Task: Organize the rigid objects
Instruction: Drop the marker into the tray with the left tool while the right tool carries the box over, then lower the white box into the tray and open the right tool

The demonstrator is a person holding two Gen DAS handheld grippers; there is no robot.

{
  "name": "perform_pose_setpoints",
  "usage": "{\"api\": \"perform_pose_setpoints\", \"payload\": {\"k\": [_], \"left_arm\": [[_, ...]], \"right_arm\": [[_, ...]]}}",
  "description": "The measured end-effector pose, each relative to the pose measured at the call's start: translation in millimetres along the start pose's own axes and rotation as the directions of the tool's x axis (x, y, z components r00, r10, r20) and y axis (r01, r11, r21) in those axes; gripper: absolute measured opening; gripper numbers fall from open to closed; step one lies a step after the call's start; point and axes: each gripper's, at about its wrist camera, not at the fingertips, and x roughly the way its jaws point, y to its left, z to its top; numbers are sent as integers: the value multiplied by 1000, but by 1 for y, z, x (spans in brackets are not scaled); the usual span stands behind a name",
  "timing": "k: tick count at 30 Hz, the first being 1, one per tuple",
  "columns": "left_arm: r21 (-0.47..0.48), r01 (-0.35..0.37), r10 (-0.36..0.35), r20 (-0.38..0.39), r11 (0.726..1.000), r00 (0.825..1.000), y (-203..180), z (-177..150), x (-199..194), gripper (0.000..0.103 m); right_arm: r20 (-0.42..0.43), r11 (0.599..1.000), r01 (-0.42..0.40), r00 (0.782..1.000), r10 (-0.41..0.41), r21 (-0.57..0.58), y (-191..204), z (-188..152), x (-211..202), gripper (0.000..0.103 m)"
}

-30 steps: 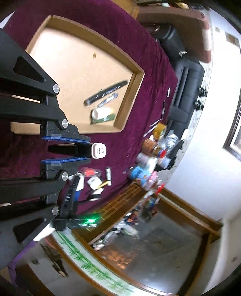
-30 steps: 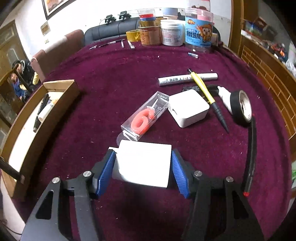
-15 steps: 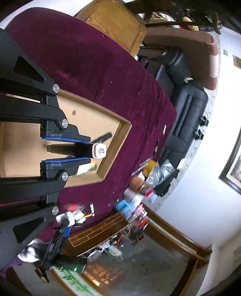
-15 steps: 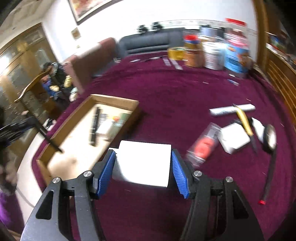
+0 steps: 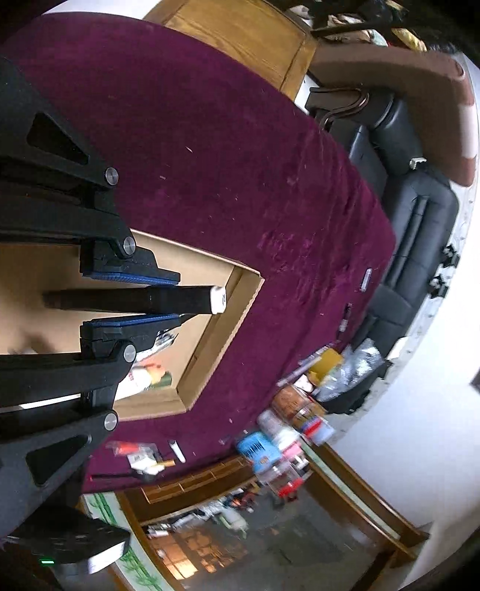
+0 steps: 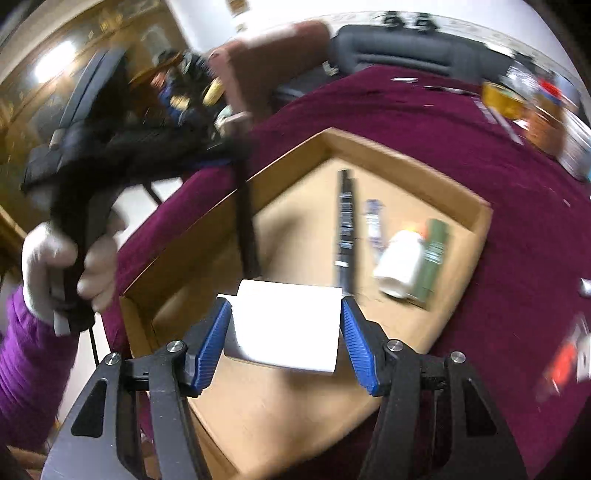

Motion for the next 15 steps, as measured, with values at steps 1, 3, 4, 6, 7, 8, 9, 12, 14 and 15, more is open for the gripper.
{"api": "perform_pose_setpoints", "payload": {"k": [1,3,4,6,7,8,9,12,14,15], "left_arm": [[13,-5,6,-31,1000,1000,-2,4,11,12],[19,-7,8,-68,1000,998,-4,9,26,12],[29,-15,17,-82,999,996,-6,10,32,12],[48,-35,40,-98,998,994,-10,11,42,12],[57,-49,55,-102,997,993,-12,12,46,12],[60,-56,62,-101,997,993,-12,13,48,12],[59,-62,67,-96,996,993,-12,14,49,12],[13,-45,46,-69,999,997,-6,19,43,15],[-6,-25,24,-48,1000,999,-4,19,34,25],[-5,-26,26,-35,1000,999,-4,18,30,31]], "right_arm": [[-15,1000,-3,1000,3,-16,5,3,9,60],[-37,999,4,999,-5,-41,11,10,24,60],[-42,998,14,999,-16,-53,13,11,29,60],[-54,995,49,997,-54,-86,13,14,41,60],[-61,994,60,996,-66,-92,12,15,45,60],[-54,993,70,996,-76,-99,10,16,48,60],[-50,991,79,995,-85,-105,8,19,48,60],[-52,990,100,993,-105,-100,2,28,52,60],[-50,989,109,992,-114,-101,1,34,57,60],[-49,989,110,992,-116,-97,-1,38,58,60]]}}
